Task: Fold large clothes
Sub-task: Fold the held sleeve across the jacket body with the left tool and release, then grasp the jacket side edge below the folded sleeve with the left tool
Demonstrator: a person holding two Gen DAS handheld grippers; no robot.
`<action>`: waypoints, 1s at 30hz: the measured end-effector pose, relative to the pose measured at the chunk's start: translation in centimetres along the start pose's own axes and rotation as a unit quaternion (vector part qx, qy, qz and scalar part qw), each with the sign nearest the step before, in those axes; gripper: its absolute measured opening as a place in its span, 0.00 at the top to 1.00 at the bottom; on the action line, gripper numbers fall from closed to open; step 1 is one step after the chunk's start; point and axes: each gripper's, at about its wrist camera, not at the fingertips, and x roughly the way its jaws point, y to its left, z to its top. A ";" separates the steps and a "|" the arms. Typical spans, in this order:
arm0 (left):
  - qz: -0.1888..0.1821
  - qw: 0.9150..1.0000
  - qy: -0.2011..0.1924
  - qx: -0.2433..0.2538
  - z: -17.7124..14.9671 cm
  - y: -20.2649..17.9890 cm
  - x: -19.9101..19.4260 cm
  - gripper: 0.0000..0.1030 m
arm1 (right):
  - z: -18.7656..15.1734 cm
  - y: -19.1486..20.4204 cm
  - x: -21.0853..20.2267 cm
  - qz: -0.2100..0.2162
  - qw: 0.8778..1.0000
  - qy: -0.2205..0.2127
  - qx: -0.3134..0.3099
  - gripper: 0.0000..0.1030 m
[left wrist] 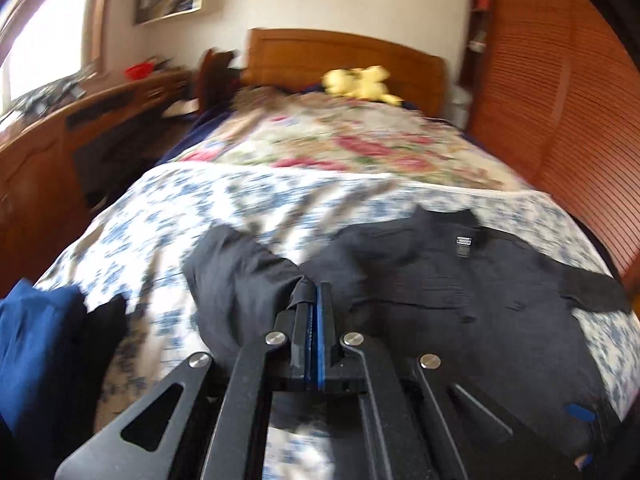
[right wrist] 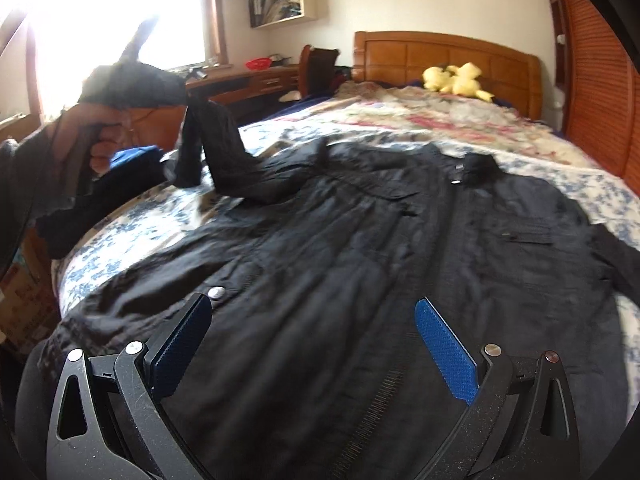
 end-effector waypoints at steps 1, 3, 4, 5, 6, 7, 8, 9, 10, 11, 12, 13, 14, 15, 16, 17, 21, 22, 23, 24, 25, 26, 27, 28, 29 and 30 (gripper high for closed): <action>-0.010 1.000 -0.001 0.013 0.0 -1.5 -0.3 1.00 | -0.1 -0.3 -0.4 -0.004 1.000 -0.001 0.003 0.00; -0.023 0.999 0.000 0.032 -0.4 -3.8 -0.7 1.00 | -0.1 -1.2 -1.5 -0.015 1.000 -0.006 0.010 0.00; -0.029 0.999 0.001 0.041 -0.6 -4.7 -0.8 1.00 | -0.1 -1.6 -2.1 -0.023 1.000 -0.008 0.012 0.00; -0.030 0.998 0.001 0.050 -0.9 -5.5 -1.0 1.00 | -0.1 -2.1 -2.7 -0.030 0.999 -0.010 0.014 0.00; -0.027 0.998 0.000 0.064 -1.3 -6.5 -1.1 1.00 | -0.1 -2.5 -3.1 -0.034 0.999 -0.012 0.017 0.00; -0.025 0.997 0.001 0.074 -1.8 -7.2 -1.2 1.00 | -0.3 -2.8 -3.6 -0.037 0.999 -0.014 0.020 0.00; -0.027 0.997 0.005 0.076 -2.0 -7.8 -1.1 1.00 | -0.4 -3.1 -4.0 -0.041 0.999 -0.016 0.023 0.00; -0.029 0.997 0.012 0.077 -2.3 -8.1 -1.0 1.00 | -0.5 -3.4 -4.3 -0.044 0.999 -0.016 0.024 0.00; -0.030 0.996 0.020 0.077 -2.7 -8.4 -0.9 1.00 | -0.6 -3.5 -4.6 -0.047 0.998 -0.017 0.025 0.00; -0.028 0.996 0.027 0.078 -3.1 -8.5 -0.9 1.00 | -0.8 -3.7 -4.8 -0.049 0.998 -0.017 0.025 0.00; -0.026 0.996 0.038 0.082 -3.6 -8.7 -0.9 1.00 | -1.0 -3.8 -4.9 -0.052 0.998 -0.016 0.025 0.00; -0.028 0.995 0.043 0.083 -4.2 -8.8 -1.0 1.00 | -1.1 -3.7 -4.9 -0.053 0.998 -0.015 0.024 0.00; -0.030 0.995 0.043 0.082 -4.7 -8.7 -1.2 1.00 | -1.1 -3.7 -4.9 -0.055 0.998 -0.013 0.023 0.00; -0.035 0.995 0.046 0.081 -5.4 -8.7 -1.5 1.00 | -1.2 -3.7 -5.0 -0.056 0.998 -0.013 0.021 0.00; -0.036 0.995 0.050 0.082 -5.9 -8.8 -1.6 0.98 | -1.2 -3.6 -5.1 -0.056 0.998 -0.013 0.020 0.00; -0.037 0.995 0.052 0.083 -6.5 -8.7 -1.9 0.97 | -1.1 -3.5 -5.1 -0.056 0.998 -0.014 0.020 0.00; -0.041 0.992 0.058 0.101 -8.5 -8.6 -3.4 0.86 | -0.4 -2.9 -5.1 -0.053 0.998 -0.017 0.017 0.00; -0.041 0.992 0.059 0.105 -8.9 -8.6 -3.8 0.81 | -0.2 -2.7 -5.1 -0.052 0.998 -0.017 0.016 0.00; -0.042 0.991 0.060 0.110 -9.3 -8.6 -4.3 0.77 | 0.0 -2.5 -5.2 -0.051 0.998 -0.018 0.015 0.00; -0.048 0.991 0.060 0.113 -9.7 -8.6 -4.9 0.72 | 0.2 -2.2 -5.2 -0.050 0.998 -0.019 0.013 0.00; -0.051 0.990 0.061 0.113 -9.9 -8.4 -5.3 0.69 | 0.5 -1.9 -5.2 -0.050 0.999 -0.020 0.010 0.00; -0.055 0.991 0.060 0.110 -10.2 -8.2 -5.8 0.68 | 0.7 -1.5 -5.2 -0.050 0.999 -0.021 0.007 0.00; -0.057 0.991 0.059 0.105 -10.5 -7.9 -6.4 0.66 | 0.8 -1.0 -5.2 -0.050 0.999 -0.022 0.004 0.00; -0.060 0.992 0.057 0.099 -10.8 -7.5 -7.0 0.65 | 1.0 -0.6 -5.2 -0.049 0.999 -0.023 0.001 0.00; -0.063 0.992 0.057 0.094 -11.0 -7.2 -7.4 0.64 | 1.2 -0.2 -5.2 -0.048 0.999 -0.025 -0.003 0.00; -0.067 0.992 0.057 0.089 -11.3 -6.9 -7.8 0.63 | 1.3 0.2 -5.1 -0.048 0.999 -0.025 -0.007 0.00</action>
